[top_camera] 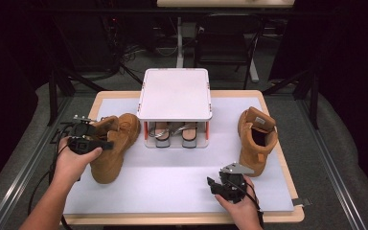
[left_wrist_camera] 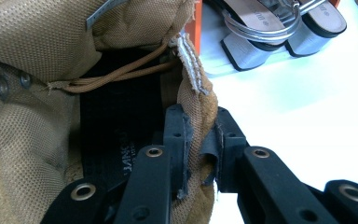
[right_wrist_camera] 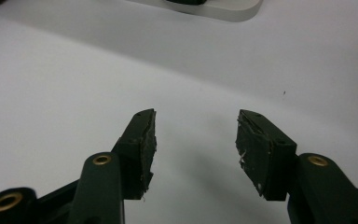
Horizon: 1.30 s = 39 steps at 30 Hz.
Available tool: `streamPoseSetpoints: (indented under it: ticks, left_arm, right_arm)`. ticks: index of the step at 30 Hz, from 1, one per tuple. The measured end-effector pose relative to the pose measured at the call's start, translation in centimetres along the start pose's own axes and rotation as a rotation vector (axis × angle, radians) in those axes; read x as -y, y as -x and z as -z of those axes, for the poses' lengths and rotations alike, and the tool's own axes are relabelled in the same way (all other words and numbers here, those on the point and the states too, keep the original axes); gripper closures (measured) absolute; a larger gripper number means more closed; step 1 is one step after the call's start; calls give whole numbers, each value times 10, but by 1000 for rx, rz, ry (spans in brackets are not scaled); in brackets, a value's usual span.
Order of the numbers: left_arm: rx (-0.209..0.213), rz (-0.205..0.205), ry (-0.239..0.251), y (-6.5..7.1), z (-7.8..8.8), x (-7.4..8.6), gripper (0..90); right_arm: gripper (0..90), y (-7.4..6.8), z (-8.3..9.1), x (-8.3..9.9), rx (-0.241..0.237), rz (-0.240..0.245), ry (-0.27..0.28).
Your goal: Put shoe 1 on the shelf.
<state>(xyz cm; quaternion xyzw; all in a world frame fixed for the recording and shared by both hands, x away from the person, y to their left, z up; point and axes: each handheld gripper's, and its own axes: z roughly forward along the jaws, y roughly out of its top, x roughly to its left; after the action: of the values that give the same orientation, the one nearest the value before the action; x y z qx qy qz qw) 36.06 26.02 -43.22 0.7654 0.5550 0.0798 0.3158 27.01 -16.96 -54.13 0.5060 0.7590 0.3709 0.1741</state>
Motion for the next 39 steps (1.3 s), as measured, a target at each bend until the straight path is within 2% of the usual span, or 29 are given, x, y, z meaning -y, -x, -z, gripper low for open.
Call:
streamPoseSetpoints:
  ticks: [3, 6, 9, 15, 18, 22, 27, 30, 33, 39]
  left_arm:
    - [-5, -5, 1, 2, 0, 0, 777]
    - [20, -1, -1, 3, 0, -1, 756]
    - [18, -16, -5, 6, 2, -3, 730]
    - [26, -19, 22, 6, 20, -10, 689]
    - [-2, -19, 32, 4, 31, -15, 673]
    - [-45, -19, 43, -3, 47, -21, 640]
    - [-111, 19, 25, -21, 48, -24, 616]
    - [-118, 61, 19, -35, 45, -20, 613]
    - [-130, 83, 4, -45, 40, -15, 599]
    - [-120, 103, -51, -53, 29, -10, 600]
  right_arm:
    - [470, 0, 0, 0, -1, 3, -1]
    - [469, -1, 0, 0, 0, -4, 9]
    - [467, 0, 2, -1, -3, -3, 11]
    - [466, -1, 4, -2, 2, -10, 19]
    - [466, 0, 5, -2, 0, -5, 16]
    - [466, 0, 6, -3, 6, -4, 20]
    - [466, 1, 5, -3, 2, -9, 18]
    - [466, 1, 6, -3, 3, -13, 24]
    - [466, 2, 6, -2, 5, -19, 20]
    - [465, 2, 5, -2, 4, -23, 22]
